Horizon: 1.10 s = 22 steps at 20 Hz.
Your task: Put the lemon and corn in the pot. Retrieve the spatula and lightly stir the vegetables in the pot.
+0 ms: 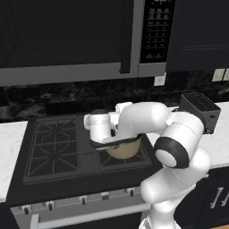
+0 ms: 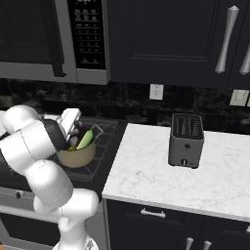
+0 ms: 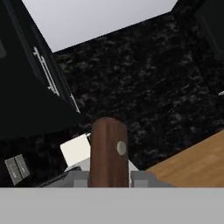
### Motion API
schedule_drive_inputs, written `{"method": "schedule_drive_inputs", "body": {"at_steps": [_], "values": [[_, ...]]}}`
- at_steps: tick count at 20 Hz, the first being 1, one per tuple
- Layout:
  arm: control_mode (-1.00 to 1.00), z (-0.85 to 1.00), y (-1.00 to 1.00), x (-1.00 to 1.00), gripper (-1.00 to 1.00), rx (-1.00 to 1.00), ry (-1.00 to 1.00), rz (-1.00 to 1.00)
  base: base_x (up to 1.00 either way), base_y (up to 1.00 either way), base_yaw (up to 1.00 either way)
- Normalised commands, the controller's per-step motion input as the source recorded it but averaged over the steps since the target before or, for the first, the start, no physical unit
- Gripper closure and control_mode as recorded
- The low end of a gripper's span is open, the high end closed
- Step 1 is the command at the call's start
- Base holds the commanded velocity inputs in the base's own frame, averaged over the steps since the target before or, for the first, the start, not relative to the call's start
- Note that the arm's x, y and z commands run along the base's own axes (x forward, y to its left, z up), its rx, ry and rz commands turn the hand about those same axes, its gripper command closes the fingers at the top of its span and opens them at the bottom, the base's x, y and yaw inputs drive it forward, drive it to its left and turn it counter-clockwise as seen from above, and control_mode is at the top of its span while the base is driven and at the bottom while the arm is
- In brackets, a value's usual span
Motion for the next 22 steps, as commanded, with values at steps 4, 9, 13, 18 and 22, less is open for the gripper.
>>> {"method": "schedule_drive_inputs", "body": {"at_steps": [4,9,13,18,22], "values": [[-1.00,0.44,-0.23,-0.12,1.00,-0.02,0.33,0.00,0.00,0.00,0.00],[-1.00,0.53,-0.16,-0.35,1.00,0.00,0.35,0.00,0.00,0.00,0.00],[-1.00,-0.01,-0.01,-0.02,1.00,-0.01,0.39,0.01,0.00,0.00,0.00],[-1.00,-0.20,0.07,0.29,1.00,0.03,0.17,0.08,0.00,0.00,0.00],[-1.00,0.01,0.09,0.63,1.00,0.11,0.02,0.03,0.00,0.00,0.00]]}}
